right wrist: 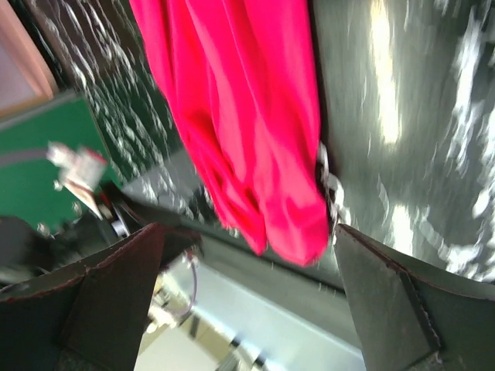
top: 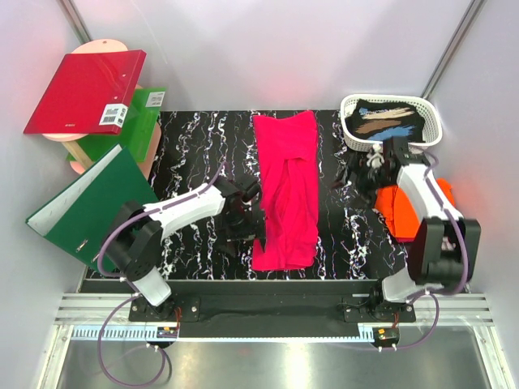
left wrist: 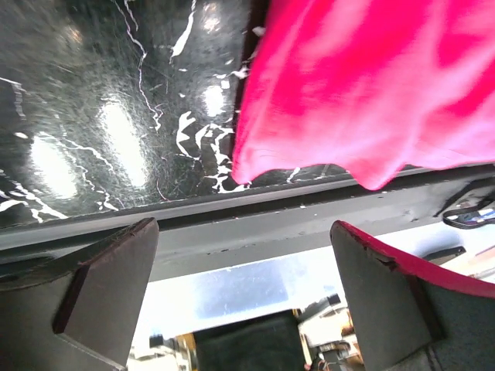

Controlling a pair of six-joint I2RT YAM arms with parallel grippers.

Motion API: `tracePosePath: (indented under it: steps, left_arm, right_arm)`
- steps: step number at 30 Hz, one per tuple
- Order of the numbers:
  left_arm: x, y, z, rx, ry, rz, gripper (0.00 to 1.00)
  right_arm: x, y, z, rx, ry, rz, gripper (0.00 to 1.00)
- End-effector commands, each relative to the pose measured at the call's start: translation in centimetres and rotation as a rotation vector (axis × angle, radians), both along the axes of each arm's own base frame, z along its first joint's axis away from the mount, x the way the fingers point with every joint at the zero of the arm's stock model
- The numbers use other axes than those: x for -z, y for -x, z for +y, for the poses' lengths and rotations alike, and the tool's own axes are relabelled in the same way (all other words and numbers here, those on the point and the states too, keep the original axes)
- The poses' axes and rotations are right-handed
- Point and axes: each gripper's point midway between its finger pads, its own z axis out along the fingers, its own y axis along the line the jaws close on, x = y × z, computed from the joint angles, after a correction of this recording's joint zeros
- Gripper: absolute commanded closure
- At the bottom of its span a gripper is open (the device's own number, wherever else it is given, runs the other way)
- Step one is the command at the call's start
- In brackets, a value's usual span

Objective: Fold and stack the t-shirts
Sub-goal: Rotate the tshirt 90 degrees

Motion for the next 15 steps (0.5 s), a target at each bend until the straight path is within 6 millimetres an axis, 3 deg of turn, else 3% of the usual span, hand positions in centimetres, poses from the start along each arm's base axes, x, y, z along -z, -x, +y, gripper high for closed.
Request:
tracePosePath:
  steps: [1, 7, 12, 15]
  left_arm:
    - [-1.2, -1.3, 0.9, 0.003, -0.037, -0.071, 0.01]
    - [-0.6, -3.3, -0.3, -0.017, -0.034, -0.056, 0.01]
    - [-1.7, -5.4, -1.9, -0.024, 0.024, -0.075, 0.01]
    - [-2.1, -5.8, -1.9, -0.021, 0.044, -0.076, 0.01]
  right_arm:
    - [0.3, 5.6, 1.4, 0.007, -0.103, 0.08, 0.0]
    - [4.8, 11.4, 3.2, 0.018, -0.242, 0.308, 0.13]
    - [8.9, 15.2, 3.5, 0.015, -0.258, 0.487, 0.19]
    - [10.1, 15.0, 3.7, 0.027, -0.252, 0.503, 0.19]
